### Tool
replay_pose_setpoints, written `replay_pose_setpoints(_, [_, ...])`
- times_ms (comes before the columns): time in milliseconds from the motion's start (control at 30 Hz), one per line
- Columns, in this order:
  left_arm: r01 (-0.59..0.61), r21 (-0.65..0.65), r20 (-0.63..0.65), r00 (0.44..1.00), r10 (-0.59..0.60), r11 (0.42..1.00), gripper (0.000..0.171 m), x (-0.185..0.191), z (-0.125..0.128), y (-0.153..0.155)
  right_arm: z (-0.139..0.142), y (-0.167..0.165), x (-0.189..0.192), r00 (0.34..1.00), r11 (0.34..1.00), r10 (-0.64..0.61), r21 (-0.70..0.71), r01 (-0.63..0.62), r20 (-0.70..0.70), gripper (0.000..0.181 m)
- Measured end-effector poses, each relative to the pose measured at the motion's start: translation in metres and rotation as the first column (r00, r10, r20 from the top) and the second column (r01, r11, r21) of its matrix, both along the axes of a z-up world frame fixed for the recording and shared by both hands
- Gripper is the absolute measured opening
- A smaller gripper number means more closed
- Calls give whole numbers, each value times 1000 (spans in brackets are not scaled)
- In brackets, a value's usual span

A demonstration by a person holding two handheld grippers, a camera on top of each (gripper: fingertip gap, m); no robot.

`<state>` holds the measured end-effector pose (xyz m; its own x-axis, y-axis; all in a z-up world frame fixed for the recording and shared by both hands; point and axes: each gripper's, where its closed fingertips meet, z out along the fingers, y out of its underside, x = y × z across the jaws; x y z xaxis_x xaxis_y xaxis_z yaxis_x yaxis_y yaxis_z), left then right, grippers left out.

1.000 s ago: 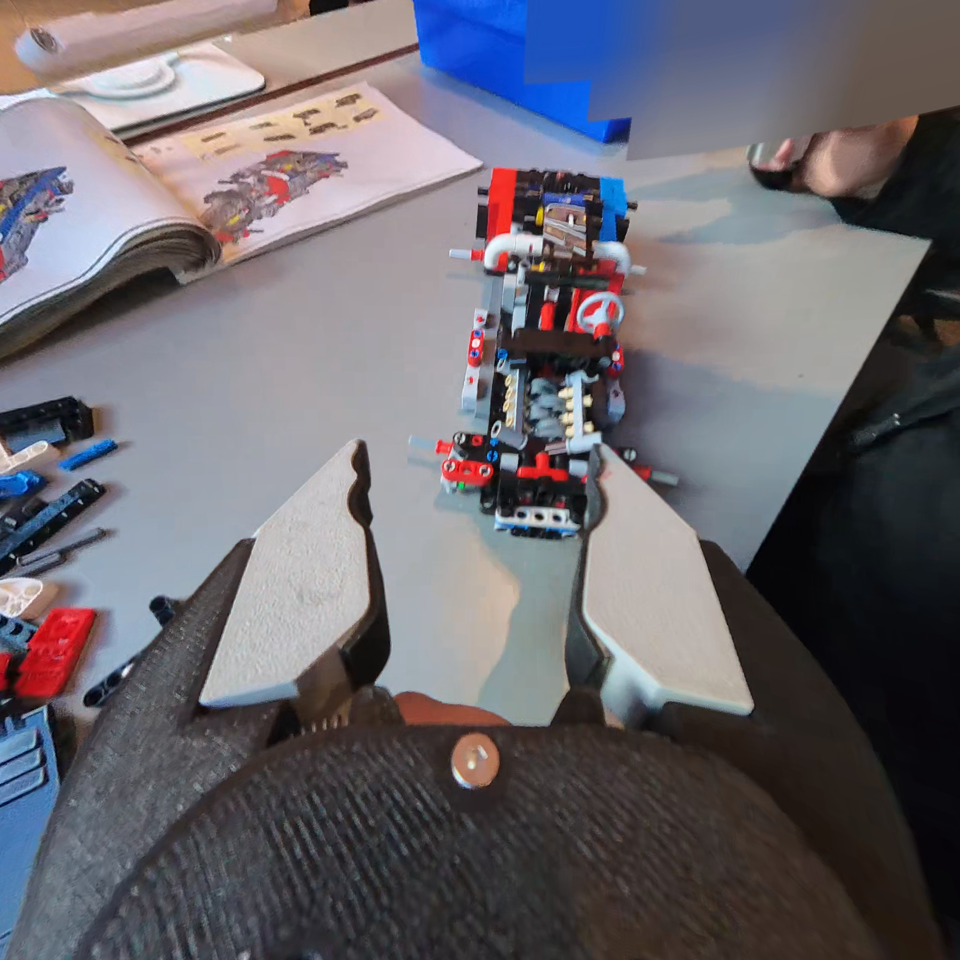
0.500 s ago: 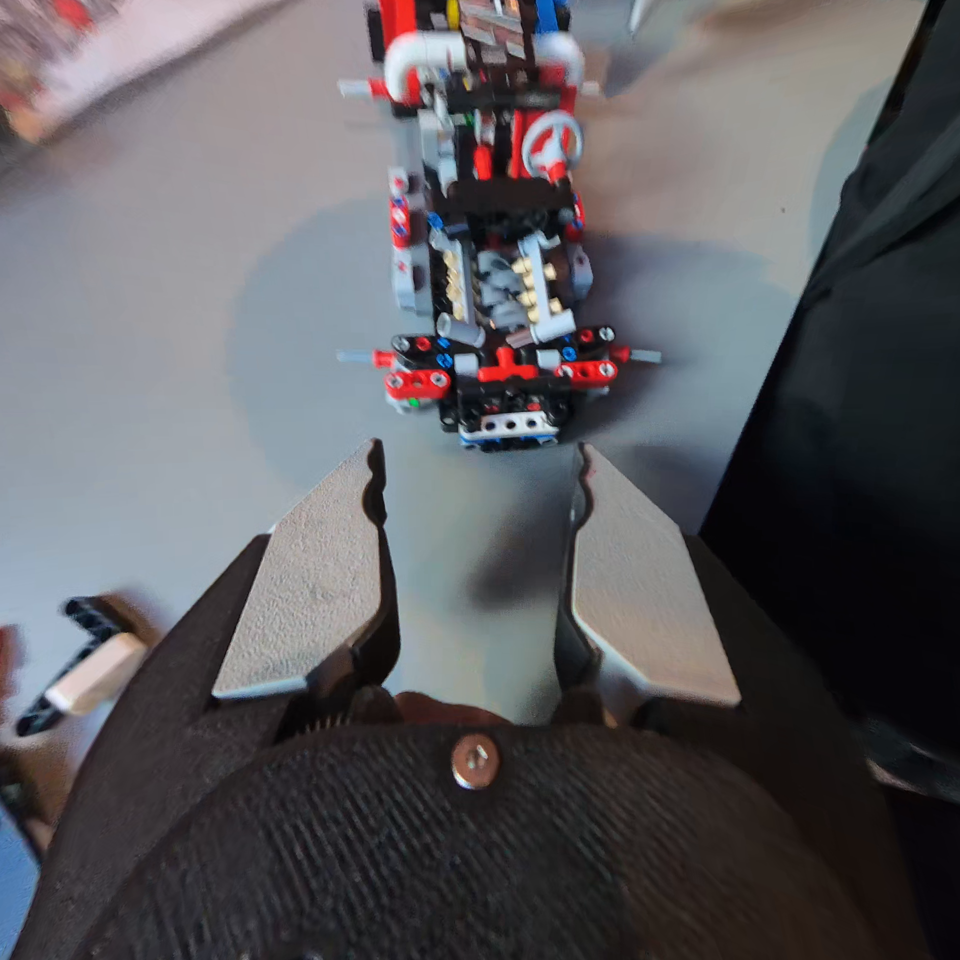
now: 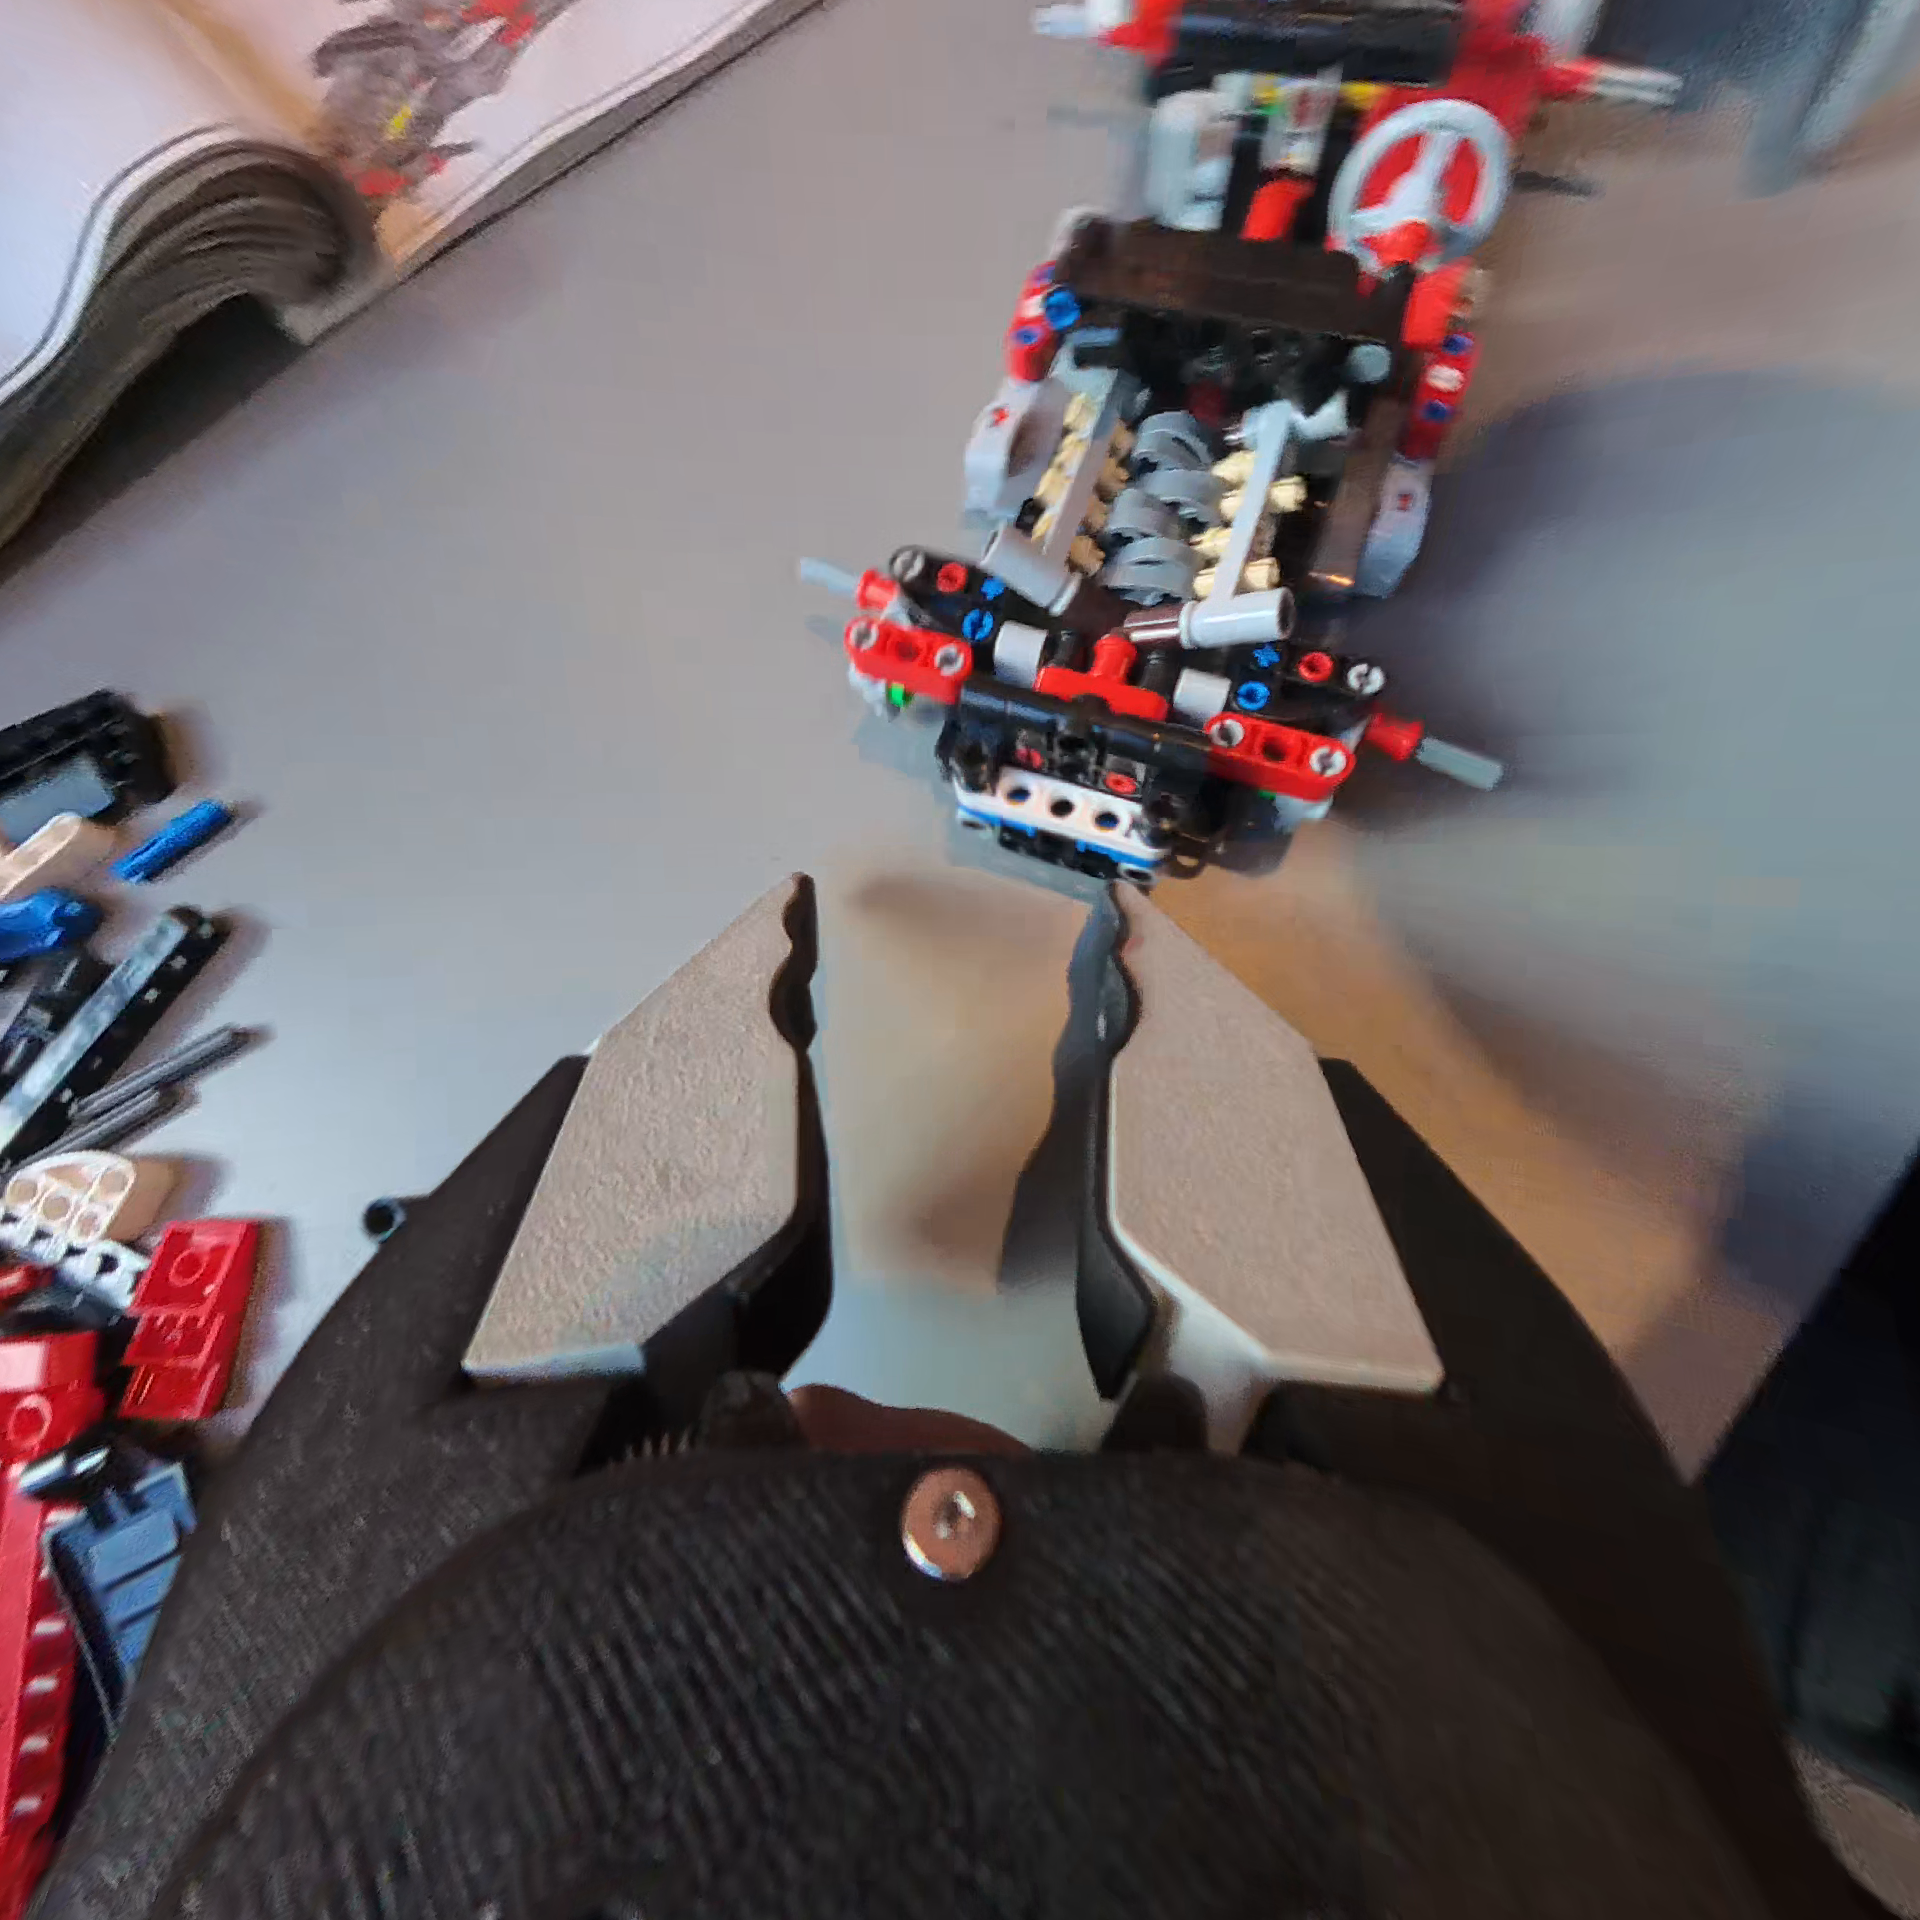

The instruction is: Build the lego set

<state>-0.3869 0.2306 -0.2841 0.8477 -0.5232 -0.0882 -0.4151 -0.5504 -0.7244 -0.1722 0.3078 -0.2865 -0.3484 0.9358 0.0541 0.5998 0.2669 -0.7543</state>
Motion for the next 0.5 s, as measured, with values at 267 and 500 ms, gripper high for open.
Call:
replay_pose_setpoints(267, [-83, 99, 7, 997, 83, 992, 54, -15, 13, 28, 45, 4, 23, 953, 994, -111, -51, 101, -281, 70])
replay_pose_setpoints(500, [-133, 149, 83, 989, 122, 980, 43, -20, 25, 47, 48, 58, 15, 878, 915, -400, -164, 368, -262, 35])
